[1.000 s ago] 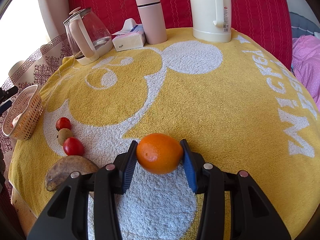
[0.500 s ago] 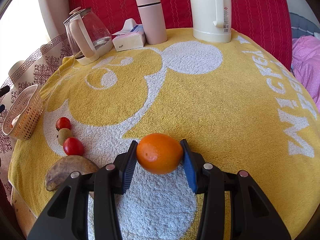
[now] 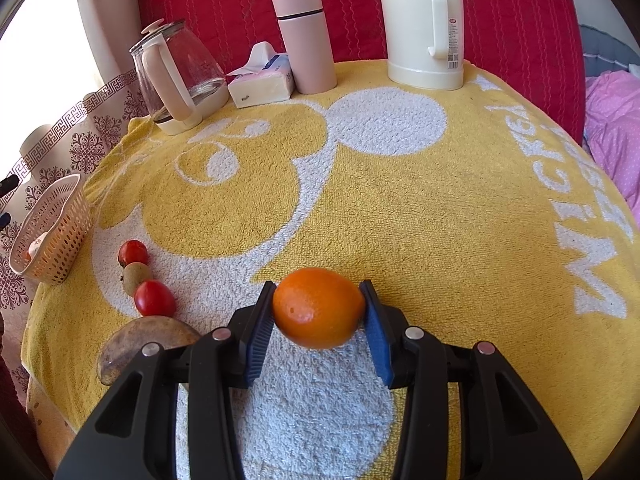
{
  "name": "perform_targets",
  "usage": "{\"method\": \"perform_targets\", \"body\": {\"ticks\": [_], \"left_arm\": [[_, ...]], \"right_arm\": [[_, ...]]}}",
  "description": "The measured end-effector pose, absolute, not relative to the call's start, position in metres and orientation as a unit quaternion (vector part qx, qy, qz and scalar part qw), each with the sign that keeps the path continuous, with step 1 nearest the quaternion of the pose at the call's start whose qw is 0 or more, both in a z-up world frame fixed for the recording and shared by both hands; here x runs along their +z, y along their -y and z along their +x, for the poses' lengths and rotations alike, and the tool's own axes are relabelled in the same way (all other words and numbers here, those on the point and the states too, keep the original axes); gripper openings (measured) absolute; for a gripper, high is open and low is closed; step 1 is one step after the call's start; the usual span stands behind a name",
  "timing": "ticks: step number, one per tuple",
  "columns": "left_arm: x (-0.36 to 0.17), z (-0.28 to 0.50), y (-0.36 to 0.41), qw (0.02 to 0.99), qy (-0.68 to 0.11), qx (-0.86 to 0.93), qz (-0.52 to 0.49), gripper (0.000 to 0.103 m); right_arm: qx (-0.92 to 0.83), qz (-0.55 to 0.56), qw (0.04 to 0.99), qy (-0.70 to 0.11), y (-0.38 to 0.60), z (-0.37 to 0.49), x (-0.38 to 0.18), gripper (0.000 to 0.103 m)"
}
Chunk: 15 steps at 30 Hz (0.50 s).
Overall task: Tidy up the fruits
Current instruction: 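Carry the held orange into the white basket and open the right tool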
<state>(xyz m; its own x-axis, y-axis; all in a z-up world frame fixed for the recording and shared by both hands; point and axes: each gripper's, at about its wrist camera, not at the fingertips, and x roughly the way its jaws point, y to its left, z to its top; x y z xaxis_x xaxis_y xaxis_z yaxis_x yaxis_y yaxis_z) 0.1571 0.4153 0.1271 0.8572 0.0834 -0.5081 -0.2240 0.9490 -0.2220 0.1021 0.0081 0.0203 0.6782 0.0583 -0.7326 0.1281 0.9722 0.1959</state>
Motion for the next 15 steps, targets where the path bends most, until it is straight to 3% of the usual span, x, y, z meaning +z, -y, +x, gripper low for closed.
{"method": "perform_targets", "body": {"ticks": [15], "left_arm": [[0.137, 0.149, -0.430, 0.955, -0.235, 0.109, -0.143, 0.087]], "right_arm": [[0.115, 0.053, 0.921, -0.368, -0.139, 0.153, 0.090, 0.043]]}}
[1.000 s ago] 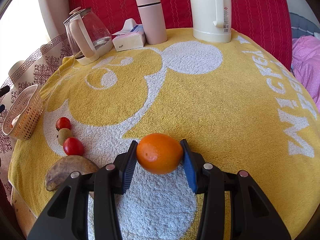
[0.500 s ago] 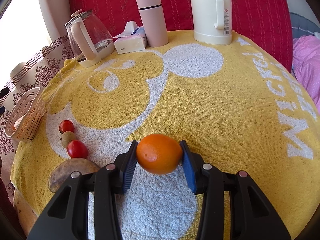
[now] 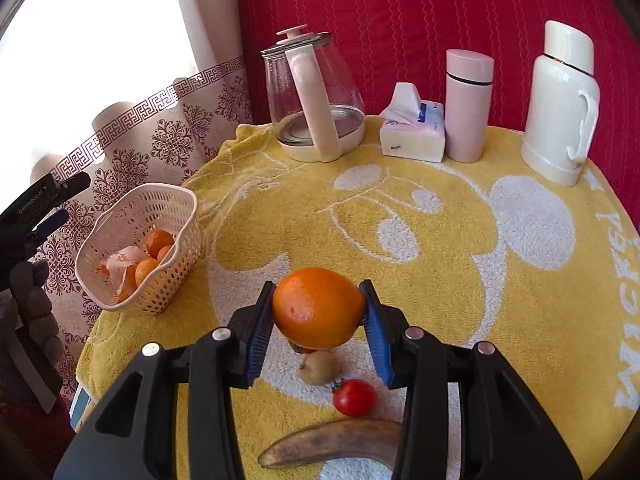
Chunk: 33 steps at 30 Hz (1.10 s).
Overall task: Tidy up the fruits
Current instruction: 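Carry the held orange into the white basket and open the right tool, then move the right tool back to the brown banana on the towel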
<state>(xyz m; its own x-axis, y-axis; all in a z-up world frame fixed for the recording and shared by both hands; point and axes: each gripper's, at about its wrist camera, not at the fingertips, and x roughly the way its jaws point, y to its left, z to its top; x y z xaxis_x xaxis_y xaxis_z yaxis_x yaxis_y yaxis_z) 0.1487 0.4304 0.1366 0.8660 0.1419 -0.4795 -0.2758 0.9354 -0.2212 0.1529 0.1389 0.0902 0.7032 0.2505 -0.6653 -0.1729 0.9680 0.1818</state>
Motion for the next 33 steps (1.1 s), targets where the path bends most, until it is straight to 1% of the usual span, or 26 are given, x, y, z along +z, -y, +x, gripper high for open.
{"method": "perform_targets", "body": {"ticks": [9, 16, 23, 25, 33], "left_arm": [[0.136, 0.148, -0.445, 0.951, -0.231, 0.127, -0.163, 0.087], [0.131, 0.151, -0.452, 0.945, -0.238, 0.135, -0.177, 0.087], [0.129, 0.153, -0.458, 0.942, -0.239, 0.145, -0.187, 0.087], [0.127, 0.154, -0.460, 0.940, -0.242, 0.146, -0.190, 0.087], [0.127, 0.154, -0.461, 0.940, -0.242, 0.143, -0.192, 0.087]], "right_arm": [[0.197, 0.002, 0.915, -0.352, -0.239, 0.187, 0.113, 0.043], [0.214, -0.011, 0.904, -0.369, -0.283, 0.210, 0.105, 0.043], [0.232, -0.004, 0.892, -0.387, -0.299, 0.231, 0.097, 0.043], [0.231, -0.005, 0.895, -0.382, -0.298, 0.230, 0.098, 0.052], [0.226, 0.007, 0.903, -0.367, -0.275, 0.217, 0.107, 0.052]]}}
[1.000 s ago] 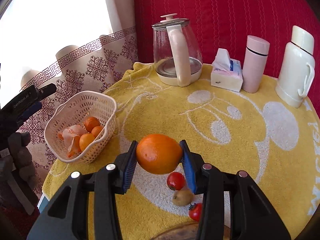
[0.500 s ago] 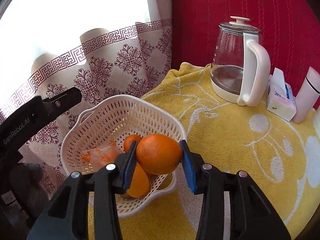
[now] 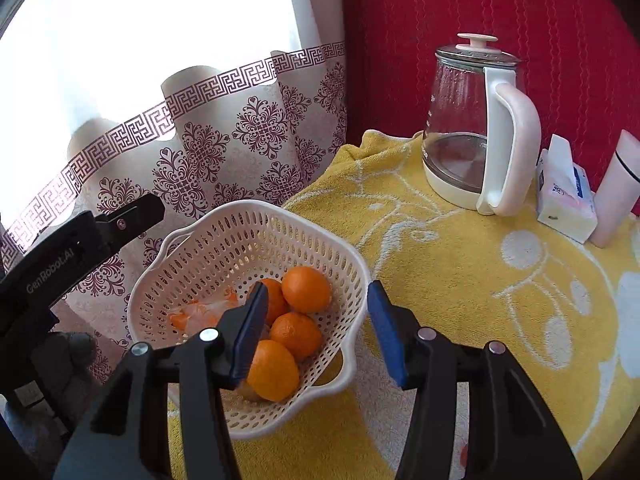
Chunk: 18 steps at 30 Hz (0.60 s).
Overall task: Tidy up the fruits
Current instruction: 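Move the right tool back to the brown banana on the towel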
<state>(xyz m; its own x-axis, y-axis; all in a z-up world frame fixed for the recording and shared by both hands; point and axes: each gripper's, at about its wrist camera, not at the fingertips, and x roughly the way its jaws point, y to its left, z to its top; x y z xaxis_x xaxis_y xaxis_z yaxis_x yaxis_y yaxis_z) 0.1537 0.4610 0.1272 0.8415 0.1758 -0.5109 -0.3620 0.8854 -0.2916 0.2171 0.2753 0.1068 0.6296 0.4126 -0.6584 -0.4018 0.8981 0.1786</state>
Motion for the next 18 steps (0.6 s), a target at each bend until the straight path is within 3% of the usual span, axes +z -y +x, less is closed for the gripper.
{"method": "perform_targets", "body": {"ticks": [18], "left_arm": [[0.128, 0.157, -0.440, 0.947, -0.248, 0.116, -0.168, 0.087]], "right_arm": [[0.162, 0.059, 0.907, -0.383, -0.177, 0.188, 0.092, 0.052]]}}
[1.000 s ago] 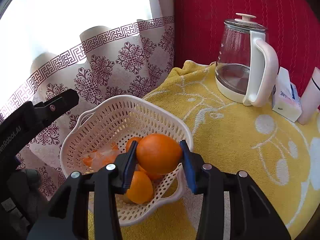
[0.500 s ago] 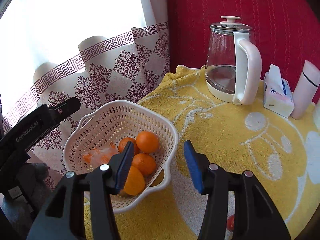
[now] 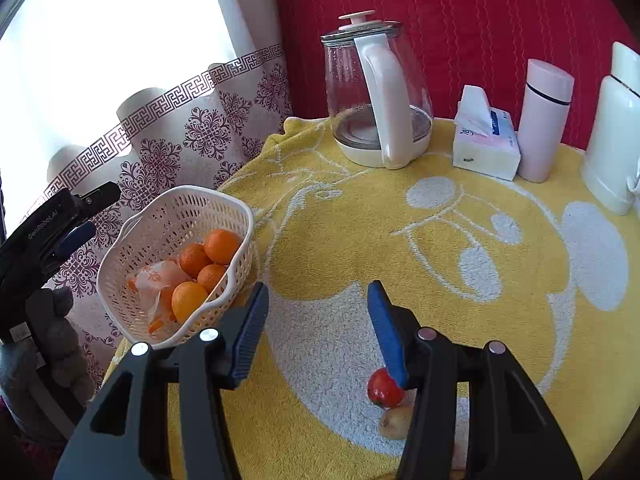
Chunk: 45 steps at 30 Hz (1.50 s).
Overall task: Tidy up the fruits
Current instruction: 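Move the right tool back to the brown banana on the towel, then close the left tool on a red tomato while the right tool positions around the banana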
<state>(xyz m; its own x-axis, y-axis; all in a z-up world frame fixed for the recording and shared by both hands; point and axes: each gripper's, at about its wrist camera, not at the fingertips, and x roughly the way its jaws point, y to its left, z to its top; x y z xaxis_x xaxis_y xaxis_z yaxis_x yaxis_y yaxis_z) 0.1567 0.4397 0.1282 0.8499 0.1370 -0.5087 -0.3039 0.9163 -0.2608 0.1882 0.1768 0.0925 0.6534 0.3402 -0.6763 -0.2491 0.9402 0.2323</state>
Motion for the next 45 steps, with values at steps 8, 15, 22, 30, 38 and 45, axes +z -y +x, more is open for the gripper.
{"method": "perform_targets", "body": {"ticks": [8, 15, 22, 30, 38, 45], "left_arm": [[0.128, 0.159, -0.418, 0.952, -0.253, 0.093, -0.142, 0.087], [0.128, 0.158, -0.392, 0.958, -0.252, 0.073, -0.112, 0.091], [0.128, 0.158, -0.373, 0.961, -0.254, 0.057, -0.091, 0.091], [0.127, 0.158, -0.359, 0.963, -0.256, 0.047, -0.076, 0.091], [0.124, 0.157, -0.349, 0.963, -0.260, 0.037, -0.067, 0.091], [0.123, 0.155, -0.339, 0.963, -0.261, 0.029, -0.054, 0.091]], "right_arm": [[0.133, 0.094, 0.904, -0.395, -0.127, 0.169, 0.078, 0.052], [0.115, 0.120, 0.899, -0.404, -0.094, 0.149, 0.062, 0.052], [0.108, 0.152, 0.894, -0.408, -0.065, 0.126, 0.054, 0.052], [0.111, 0.128, 0.890, -0.424, -0.049, 0.105, 0.038, 0.053], [0.133, 0.091, 0.883, -0.440, -0.049, 0.089, 0.023, 0.054], [0.151, 0.042, 0.881, -0.446, -0.062, 0.085, 0.017, 0.054]]}}
